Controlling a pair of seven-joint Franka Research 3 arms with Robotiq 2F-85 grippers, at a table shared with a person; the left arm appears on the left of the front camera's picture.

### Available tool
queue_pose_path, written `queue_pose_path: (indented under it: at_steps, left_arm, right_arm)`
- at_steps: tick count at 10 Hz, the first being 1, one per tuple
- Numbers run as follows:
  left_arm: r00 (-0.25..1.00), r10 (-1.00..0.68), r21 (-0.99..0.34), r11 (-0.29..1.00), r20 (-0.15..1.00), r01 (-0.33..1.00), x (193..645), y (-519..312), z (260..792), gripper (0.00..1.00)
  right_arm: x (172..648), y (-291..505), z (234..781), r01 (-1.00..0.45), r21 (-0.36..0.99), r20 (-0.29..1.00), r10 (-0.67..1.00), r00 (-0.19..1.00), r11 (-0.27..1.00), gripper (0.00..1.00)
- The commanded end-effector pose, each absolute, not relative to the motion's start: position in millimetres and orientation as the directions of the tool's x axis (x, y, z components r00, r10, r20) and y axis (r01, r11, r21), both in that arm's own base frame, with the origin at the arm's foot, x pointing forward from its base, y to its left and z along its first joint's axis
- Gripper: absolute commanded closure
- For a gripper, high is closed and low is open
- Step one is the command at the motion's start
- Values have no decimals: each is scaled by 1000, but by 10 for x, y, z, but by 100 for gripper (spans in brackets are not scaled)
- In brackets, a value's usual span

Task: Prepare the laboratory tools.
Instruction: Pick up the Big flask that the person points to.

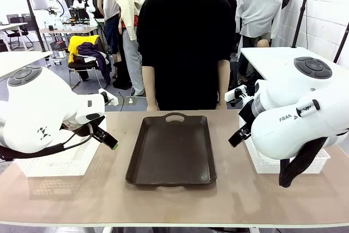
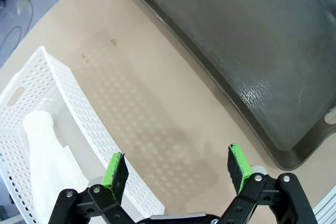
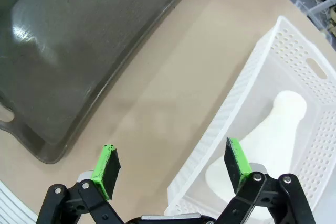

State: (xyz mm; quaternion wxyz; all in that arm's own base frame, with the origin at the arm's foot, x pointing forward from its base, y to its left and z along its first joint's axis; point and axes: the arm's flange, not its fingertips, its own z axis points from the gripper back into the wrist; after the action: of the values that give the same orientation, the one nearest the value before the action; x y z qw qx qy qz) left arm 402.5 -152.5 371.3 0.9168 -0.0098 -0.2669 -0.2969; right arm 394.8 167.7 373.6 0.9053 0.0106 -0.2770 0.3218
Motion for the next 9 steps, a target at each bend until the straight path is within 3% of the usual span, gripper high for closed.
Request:
queue_pose_path:
  at_steps: [1,6,9]
  left_arm:
    - [683,-536,139,825,496,547,4029,-1512,3714,0]
    - [674,-537,157,826,506,541,3991,-1493,3826,0]
    - [664,-520,0,787,538,616,3865,-1280,4104,0]
  right_arm:
    - [3948,1678,3735,-588,-159,509,576,640,793,0]
    - [3794,1580,3921,-583,-112,496,554,669,805,0]
    - [3625,1425,4288,-601,-103,535,554,638,792,0]
